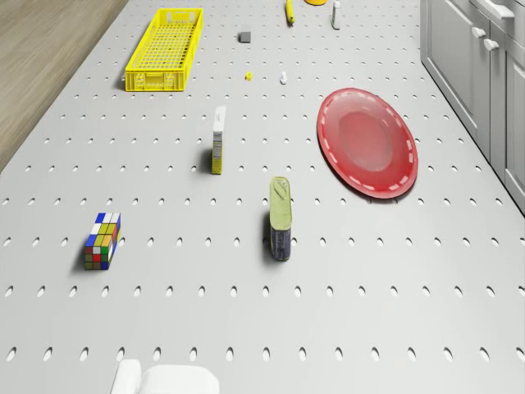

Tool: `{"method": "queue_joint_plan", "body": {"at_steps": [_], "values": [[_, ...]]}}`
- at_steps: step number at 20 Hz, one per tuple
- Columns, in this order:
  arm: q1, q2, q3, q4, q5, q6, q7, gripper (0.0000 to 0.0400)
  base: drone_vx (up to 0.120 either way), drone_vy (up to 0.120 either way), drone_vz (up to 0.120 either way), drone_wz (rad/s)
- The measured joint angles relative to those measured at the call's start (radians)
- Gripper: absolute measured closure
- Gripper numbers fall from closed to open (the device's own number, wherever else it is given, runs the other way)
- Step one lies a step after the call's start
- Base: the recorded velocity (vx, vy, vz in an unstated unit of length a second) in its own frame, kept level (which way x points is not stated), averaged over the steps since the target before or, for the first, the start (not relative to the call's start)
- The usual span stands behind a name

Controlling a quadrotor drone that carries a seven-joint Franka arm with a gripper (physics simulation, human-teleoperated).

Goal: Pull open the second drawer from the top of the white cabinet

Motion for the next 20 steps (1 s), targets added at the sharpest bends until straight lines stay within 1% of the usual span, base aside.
{"method": "queue_joint_plan", "body": {"at_steps": [18,20], "values": [[0.118,-0.086,-0.064,-0.020,-0.044,0.091,0.043,0.0100,0.120,-0.120,0.000,0.000],[0.129,-0.095,-0.070,-0.021,-0.051,0.101,0.049,0.0100,0.120,-0.040,0.000,0.000]]}}
